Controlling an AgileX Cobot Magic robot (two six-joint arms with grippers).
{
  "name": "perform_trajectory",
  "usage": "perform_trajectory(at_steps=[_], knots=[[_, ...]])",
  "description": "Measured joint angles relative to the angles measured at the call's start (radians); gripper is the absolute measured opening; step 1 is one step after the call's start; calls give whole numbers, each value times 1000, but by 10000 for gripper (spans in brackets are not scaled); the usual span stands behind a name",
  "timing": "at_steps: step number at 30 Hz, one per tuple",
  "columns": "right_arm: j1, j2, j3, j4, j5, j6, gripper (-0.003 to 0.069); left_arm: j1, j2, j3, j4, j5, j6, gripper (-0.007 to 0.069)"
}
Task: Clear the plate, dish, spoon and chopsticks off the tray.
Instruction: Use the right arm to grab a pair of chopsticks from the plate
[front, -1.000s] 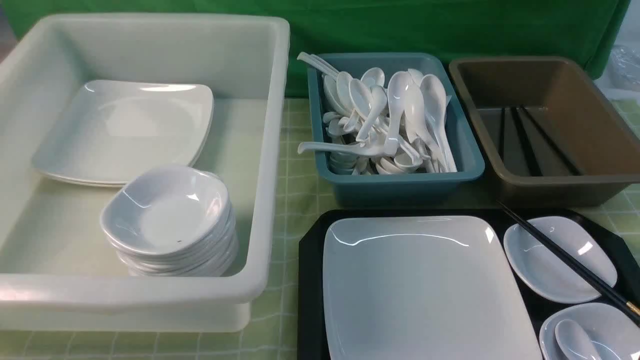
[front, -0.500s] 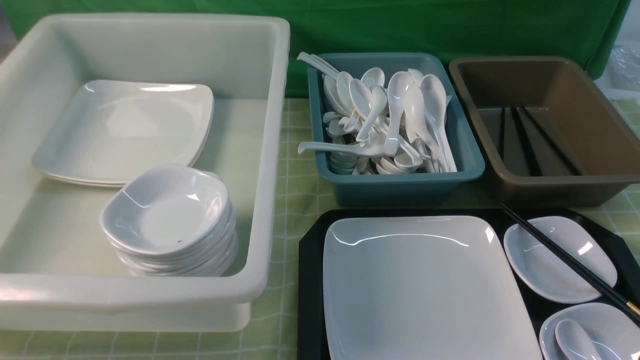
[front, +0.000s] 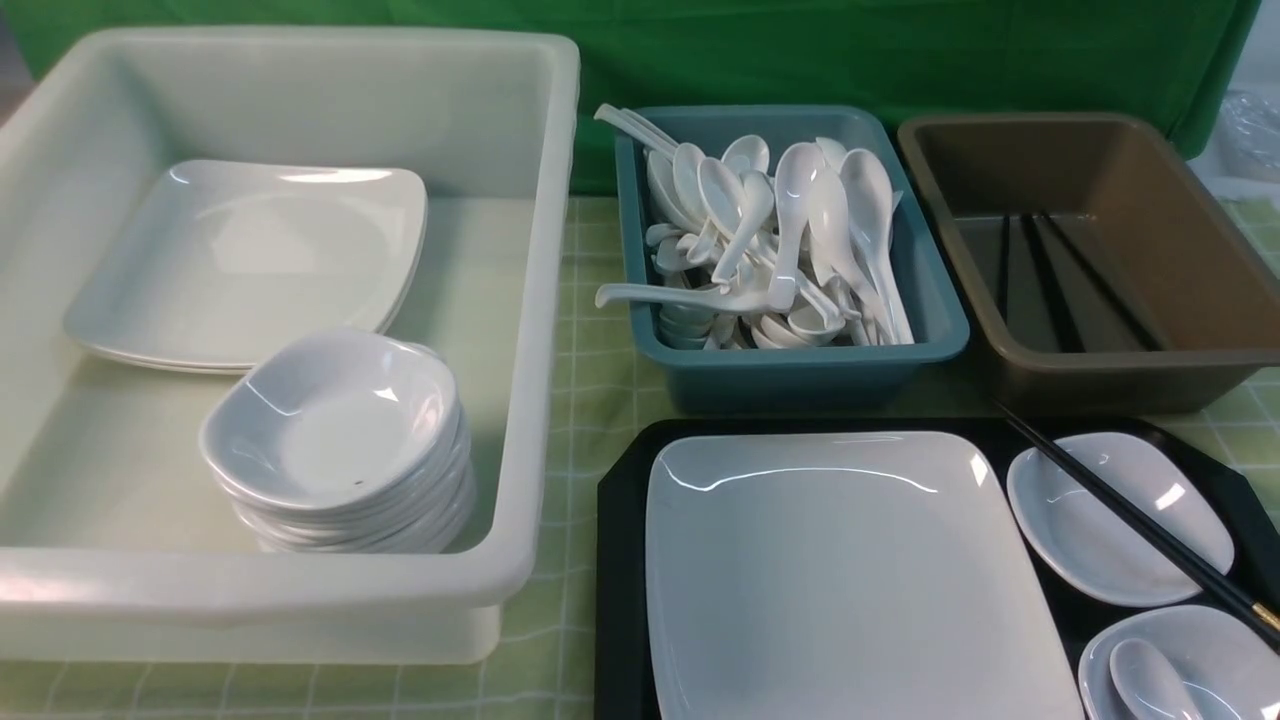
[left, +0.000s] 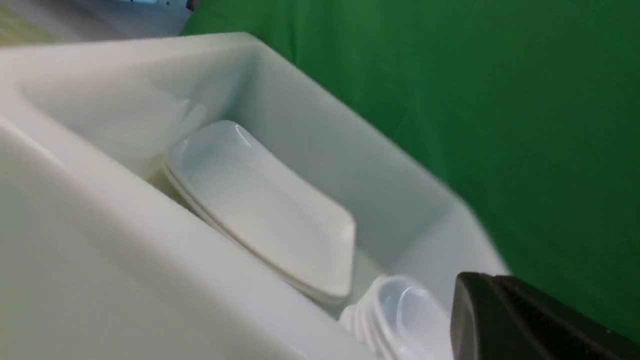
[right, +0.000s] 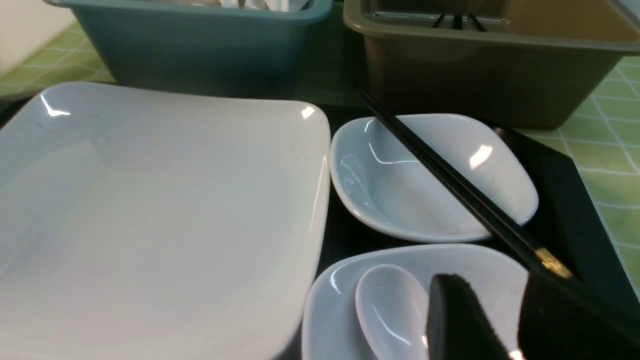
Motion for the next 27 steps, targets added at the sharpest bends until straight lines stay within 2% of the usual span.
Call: perform_trajectory(at_steps=[4, 7, 9, 11, 13, 15, 17, 18, 19, 20, 25, 27], knots=[[0, 0, 0, 0, 0, 0, 238, 0, 0, -4, -69, -57, -50, 10], [0, 0, 0, 0, 0, 0, 238, 0, 0, -65, -67, 50, -37, 10], [0, 0, 0, 0, 0, 0, 238, 0, 23, -138, -54, 142, 21, 10], [0, 0, 0, 0, 0, 0, 238, -1, 121, -280, -45, 294, 166, 10], [0, 0, 0, 0, 0, 0, 238, -15, 207, -354, -41, 364, 252, 10], [0, 0, 0, -1, 0, 0, 238, -70, 337, -441, -18, 440, 337, 10], [0, 0, 0, -1, 0, 0, 238, -105, 397, -477, 0, 472, 365, 10], [0, 0, 0, -1, 0, 0, 238, -178, 505, -538, 35, 524, 405, 10], [0, 0, 0, -1, 0, 0, 238, -186, 516, -544, 44, 530, 407, 10], [0, 0, 0, -1, 0, 0, 238, -255, 603, -590, 76, 559, 425, 10], [0, 0, 0, 5, -17, 6, 238, -439, 773, -670, 95, 553, 466, 10], [0, 0, 0, 55, -44, 65, 238, -502, 805, -678, 89, 516, 475, 10]])
